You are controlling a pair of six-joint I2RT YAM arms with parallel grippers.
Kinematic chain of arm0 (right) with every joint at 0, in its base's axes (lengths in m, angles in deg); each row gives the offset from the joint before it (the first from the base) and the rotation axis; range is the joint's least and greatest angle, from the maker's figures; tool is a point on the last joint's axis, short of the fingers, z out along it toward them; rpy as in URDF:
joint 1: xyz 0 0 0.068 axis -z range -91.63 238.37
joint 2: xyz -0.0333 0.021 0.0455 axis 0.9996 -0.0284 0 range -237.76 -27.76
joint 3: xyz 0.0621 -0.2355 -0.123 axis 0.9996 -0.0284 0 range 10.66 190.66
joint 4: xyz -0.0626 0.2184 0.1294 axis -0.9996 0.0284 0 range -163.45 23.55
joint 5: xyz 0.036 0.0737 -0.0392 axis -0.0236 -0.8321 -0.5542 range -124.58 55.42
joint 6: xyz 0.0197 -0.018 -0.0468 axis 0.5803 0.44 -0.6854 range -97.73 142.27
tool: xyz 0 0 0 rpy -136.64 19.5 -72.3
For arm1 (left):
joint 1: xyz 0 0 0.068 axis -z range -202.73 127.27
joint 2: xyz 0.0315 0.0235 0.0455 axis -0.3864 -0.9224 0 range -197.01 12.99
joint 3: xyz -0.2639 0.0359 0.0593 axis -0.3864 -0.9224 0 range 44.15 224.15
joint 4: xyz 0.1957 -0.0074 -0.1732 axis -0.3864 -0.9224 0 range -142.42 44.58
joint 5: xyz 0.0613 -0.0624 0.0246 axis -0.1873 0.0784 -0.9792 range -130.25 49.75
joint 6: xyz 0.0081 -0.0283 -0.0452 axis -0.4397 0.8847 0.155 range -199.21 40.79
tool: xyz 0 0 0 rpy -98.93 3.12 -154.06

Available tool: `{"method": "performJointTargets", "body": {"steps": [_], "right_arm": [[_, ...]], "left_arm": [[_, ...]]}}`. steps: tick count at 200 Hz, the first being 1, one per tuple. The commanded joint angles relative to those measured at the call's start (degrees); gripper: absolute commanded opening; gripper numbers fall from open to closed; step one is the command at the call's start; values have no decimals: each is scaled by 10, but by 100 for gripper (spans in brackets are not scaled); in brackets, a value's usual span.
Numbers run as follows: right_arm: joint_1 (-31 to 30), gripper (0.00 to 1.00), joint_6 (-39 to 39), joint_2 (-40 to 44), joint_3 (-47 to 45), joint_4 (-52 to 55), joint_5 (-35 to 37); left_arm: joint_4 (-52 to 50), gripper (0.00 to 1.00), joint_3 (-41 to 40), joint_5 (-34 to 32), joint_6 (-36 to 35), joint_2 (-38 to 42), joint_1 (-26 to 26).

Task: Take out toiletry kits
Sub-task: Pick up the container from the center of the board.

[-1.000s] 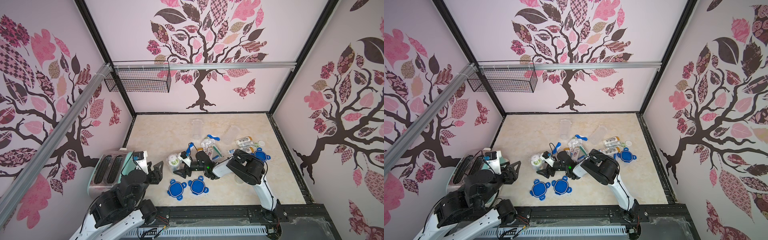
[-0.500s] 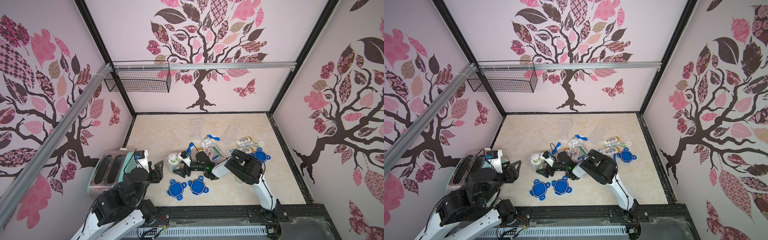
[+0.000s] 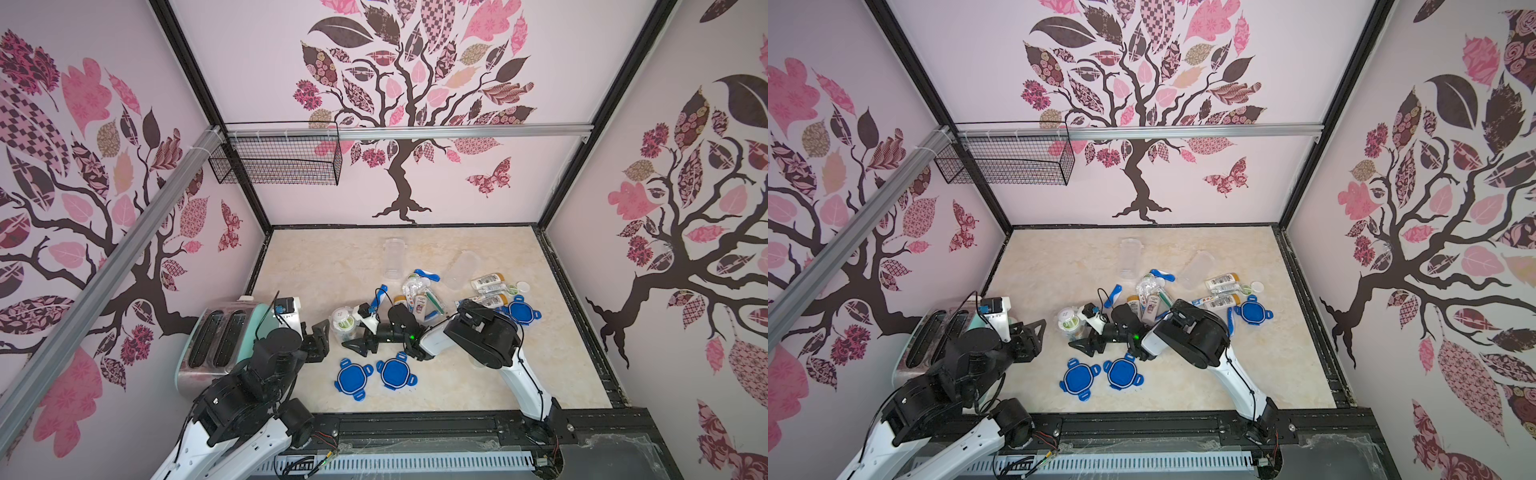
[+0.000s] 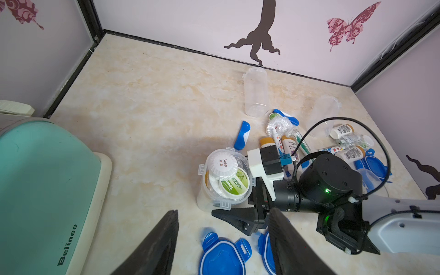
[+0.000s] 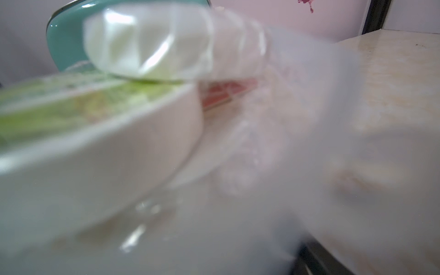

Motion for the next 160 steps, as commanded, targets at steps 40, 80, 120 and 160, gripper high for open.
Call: {"method": "performJointTargets", "body": {"steps": [40,80,120,160], "right_arm": [[-4,72,-1,-23,16,-58,-26],[-4,67,2,-10,7,-75,-28],[-4,66,13,46,-34,-57,-17],[-1,64,63,121,-92,-10,2]], "left_arm": [[18,64,-5,17,-12,-16,-14],[16,64,-5,11,-12,-28,-16],[14,64,-5,-5,-10,-38,-18],[6,64,-2,-24,-6,-60,-18]]}}
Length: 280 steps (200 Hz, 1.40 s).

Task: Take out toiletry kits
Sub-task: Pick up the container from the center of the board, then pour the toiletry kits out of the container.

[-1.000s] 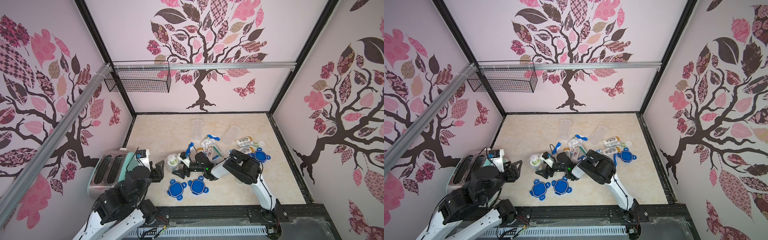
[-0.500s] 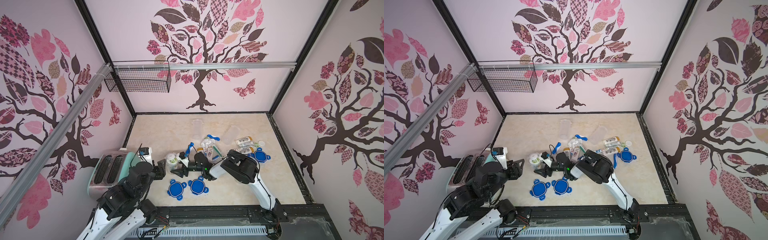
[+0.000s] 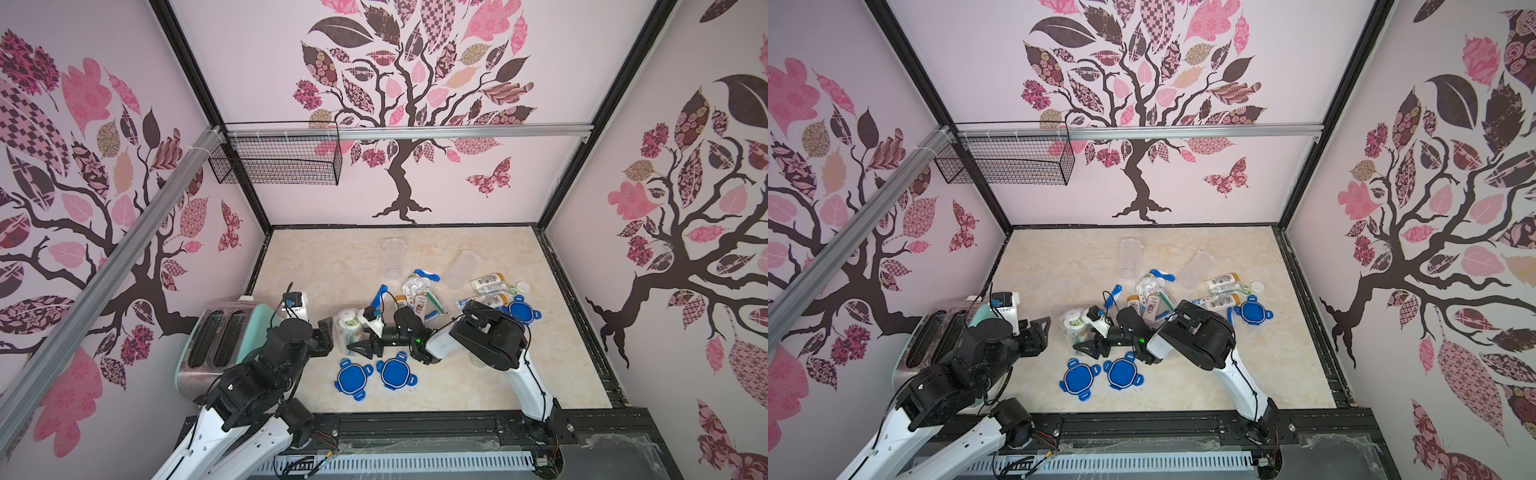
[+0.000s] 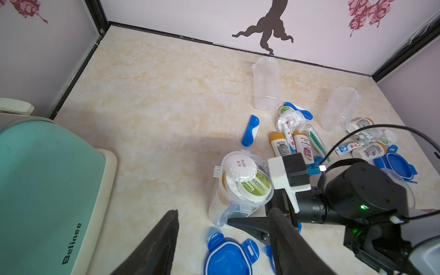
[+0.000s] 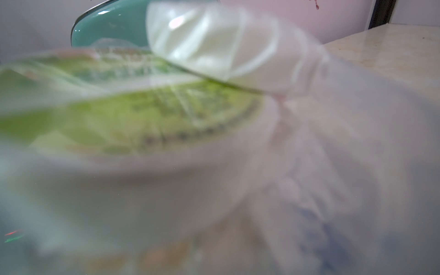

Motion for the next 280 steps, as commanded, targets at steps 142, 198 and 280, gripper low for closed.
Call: {"method": "performJointTargets", "body": {"steps": [142,198,280], "right_arm": [[6,60,17,237,22,490,23],[6,60,-29,231,75,639,61],[5,60,-30,211,134,728,67]], "left_arm": [[14,64,-9,8,-9,-26,-3],[17,65,-9,10,-11,-11,-3],[22,66,-11,16,-12,-4,-3]]}}
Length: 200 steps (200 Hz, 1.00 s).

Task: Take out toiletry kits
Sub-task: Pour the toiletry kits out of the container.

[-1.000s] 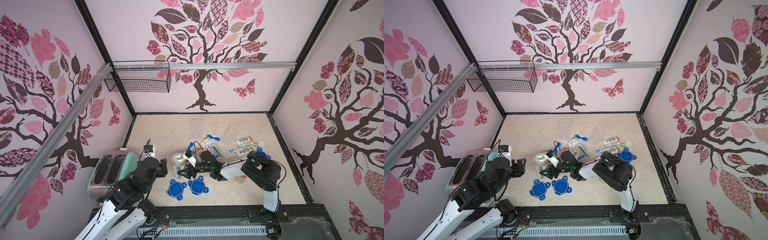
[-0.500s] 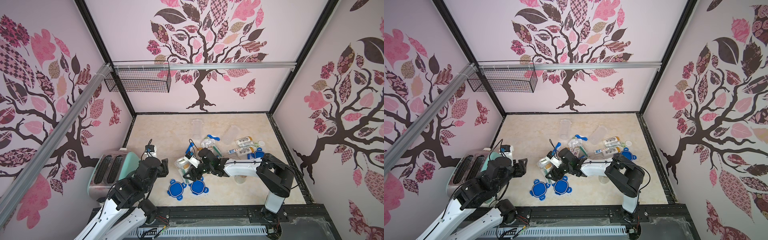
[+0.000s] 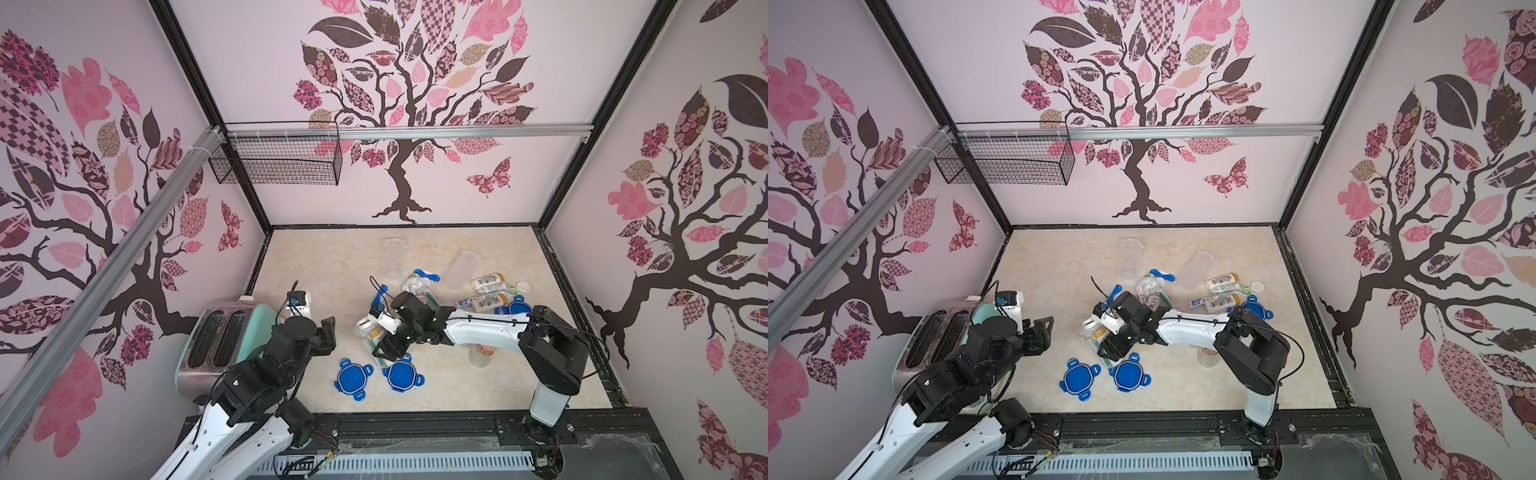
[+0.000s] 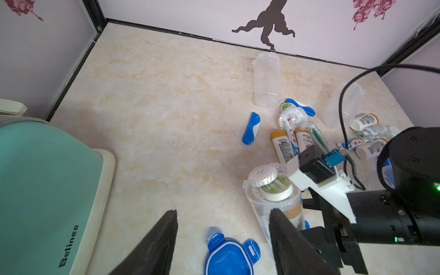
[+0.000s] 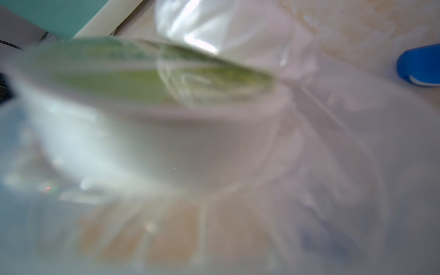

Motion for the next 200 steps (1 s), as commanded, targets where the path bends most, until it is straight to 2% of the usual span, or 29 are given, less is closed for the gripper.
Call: {"method": "performJointTargets", "body": {"steps": [1,66,115,148,200], "right_arm": [[1,60,-2,-6,45,26,-7],[1,60,55,-33,93,77,-30],[1,60,118,-89,151,120,-85],[1,59,139,-106,164,124,-93],[0,59,164,-159,219,193,-114]], "left_arm": [[12,66,-5,5,-8,3,-3],[9,66,-6,-4,-6,9,-3],[7,66,-6,-7,-5,4,-3],[9,66,-6,-7,-8,3,-3],[9,66,-6,-6,-8,-2,-3]]}}
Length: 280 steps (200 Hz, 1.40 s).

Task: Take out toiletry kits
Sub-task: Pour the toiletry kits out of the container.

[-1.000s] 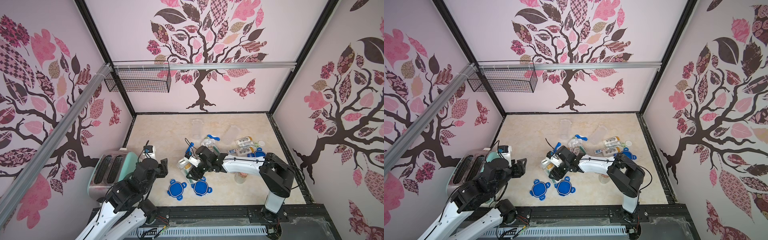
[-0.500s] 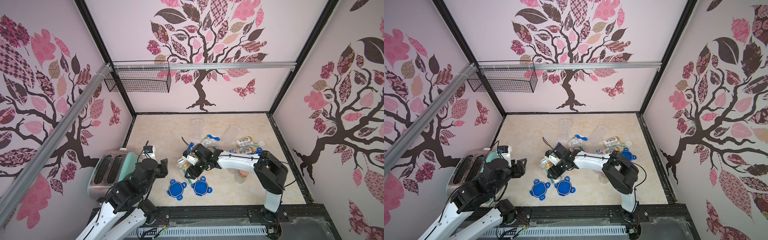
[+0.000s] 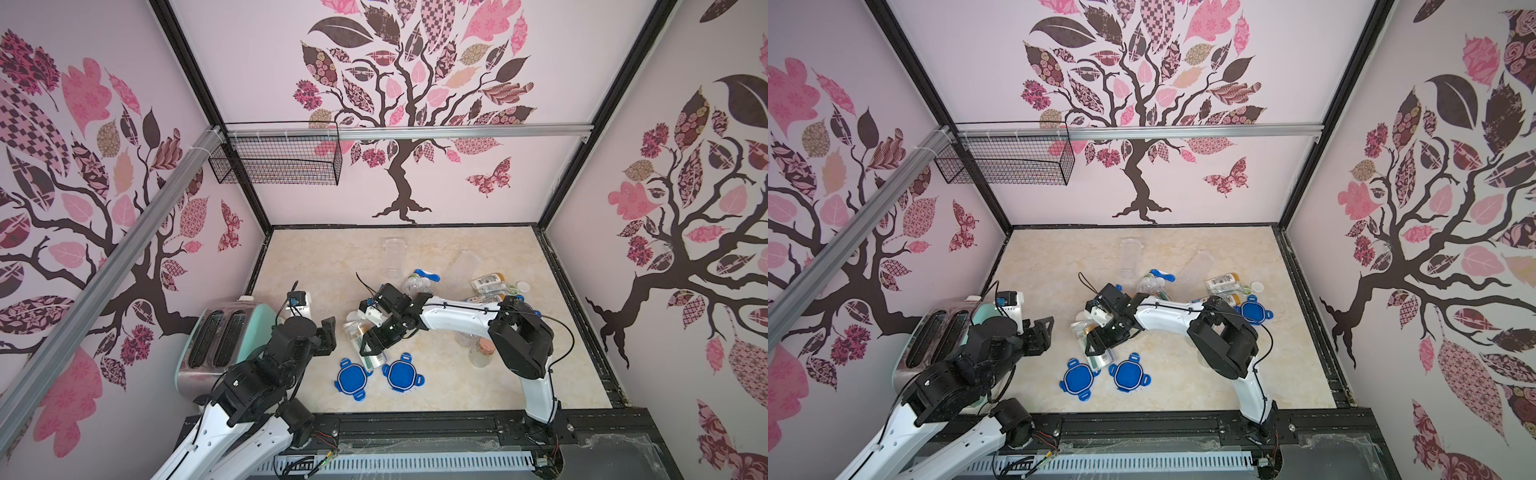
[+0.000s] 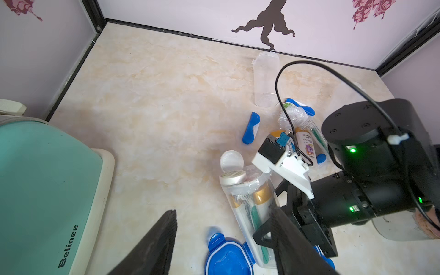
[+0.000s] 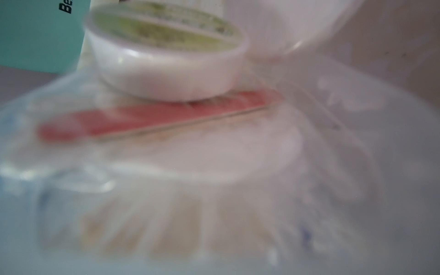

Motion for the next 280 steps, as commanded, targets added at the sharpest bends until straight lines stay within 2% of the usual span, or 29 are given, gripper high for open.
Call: {"method": "performJointTargets", "body": {"steps": [1,87,151,280], "right_arm": [[1,59,17,-20,30,39,-23],[2,60,49,-43,40,43,-67],[15,61,143,-37,22,-49,-166],[28,61,236,-35,-3,-137,-230]], "left_arm": [[9,66,-5,-5,-7,-2,-3],[9,66,-3,-7,-9,-6,-3],[9,66,-4,-8,-9,-8,-4],[10,67,-5,-1,-11,-16,-3]]}}
